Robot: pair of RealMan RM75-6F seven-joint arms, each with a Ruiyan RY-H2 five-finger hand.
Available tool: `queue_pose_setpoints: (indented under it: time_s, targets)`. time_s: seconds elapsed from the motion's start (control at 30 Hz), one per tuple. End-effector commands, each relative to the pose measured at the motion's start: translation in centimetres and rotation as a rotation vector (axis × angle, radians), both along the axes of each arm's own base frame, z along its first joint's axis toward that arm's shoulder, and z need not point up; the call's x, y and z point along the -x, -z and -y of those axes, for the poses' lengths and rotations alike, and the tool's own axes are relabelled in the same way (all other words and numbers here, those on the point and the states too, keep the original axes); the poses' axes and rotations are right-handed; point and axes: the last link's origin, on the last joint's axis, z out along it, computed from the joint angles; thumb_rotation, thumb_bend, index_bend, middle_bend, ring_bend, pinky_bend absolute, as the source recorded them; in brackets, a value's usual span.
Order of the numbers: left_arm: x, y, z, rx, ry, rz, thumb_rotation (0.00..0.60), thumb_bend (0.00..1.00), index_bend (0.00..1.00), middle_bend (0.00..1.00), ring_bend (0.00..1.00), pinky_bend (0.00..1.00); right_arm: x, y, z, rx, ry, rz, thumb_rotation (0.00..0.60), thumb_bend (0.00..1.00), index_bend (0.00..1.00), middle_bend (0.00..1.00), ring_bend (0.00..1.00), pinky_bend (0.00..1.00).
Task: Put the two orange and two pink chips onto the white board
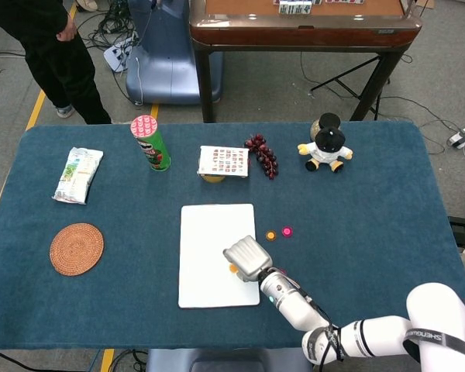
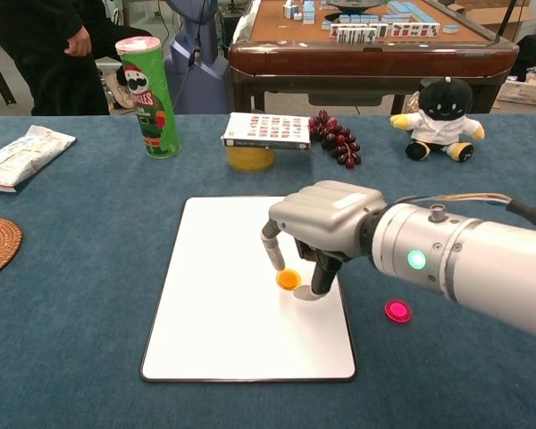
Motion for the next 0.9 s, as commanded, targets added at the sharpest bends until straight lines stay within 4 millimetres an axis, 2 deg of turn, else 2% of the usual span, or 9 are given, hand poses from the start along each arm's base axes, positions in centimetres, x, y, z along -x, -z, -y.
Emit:
queue_pose_setpoints:
  time_s: [0.03, 0.2, 0.3, 0.4, 0.57, 0.67, 0.9]
  targets:
    - [0.0, -0.1, 0.0, -0.006, -0.002, 0.002, 0.600, 0.32, 0.44, 0.45, 0.44, 0.59, -0.2, 0.2, -0.1, -0.003, -0.002, 0.009, 0.600, 0.16, 0.39, 1.00, 1.00, 1.00]
    - [0.0, 0.0, 0.0, -0.001, 0.000, 0.000, 0.600, 0.32, 0.44, 0.45, 0.44, 0.59, -0.4, -0.2, -0.1, 0.006, -0.007, 0.034, 0.600, 0.02, 0.29, 1.00, 1.00, 1.00]
    - [0.0, 0.1, -0.1, 0.003, -0.001, 0.000, 0.600, 0.32, 0.44, 0.45, 0.44, 0.59, -0.3, -0.8, 0.3, 0.029, -0.008, 0.035, 0.600, 0.01, 0.29, 1.00, 1.00, 1.00]
    - [-0.1, 0.2, -0.1, 0.003, 0.000, -0.001, 0.600, 0.32, 0.44, 0.45, 0.44, 0.59, 0.2, -1.5, 0.9, 0.063, -0.003, 0.020, 0.600, 0.03, 0.29, 1.00, 1.00, 1.00]
    - [-0.1, 0.2, -0.1, -0.001, 0.004, 0.001, 0.600, 0.32, 0.44, 0.45, 0.44, 0.59, 1.5, -3.0, 2.4, 0.129, 0.026, -0.030, 0.600, 0.13, 0.29, 1.00, 1.00, 1.00]
    - [-0.2, 0.2, -0.2, -0.007, 0.007, 0.003, 0.600, 0.32, 0.45, 0.45, 0.45, 0.59, 2.4, -3.7, 3.2, 0.155, 0.059, -0.053, 0.600, 0.15, 0.29, 1.00, 1.00, 1.00]
    - [-0.3, 0.3, -0.2, -0.004, 0.013, 0.002, 0.600, 0.32, 0.45, 0.48, 0.45, 0.59, 4.2, -3.7, 4.5, 0.166, 0.112, -0.102, 0.600, 0.17, 0.29, 1.00, 1.00, 1.00]
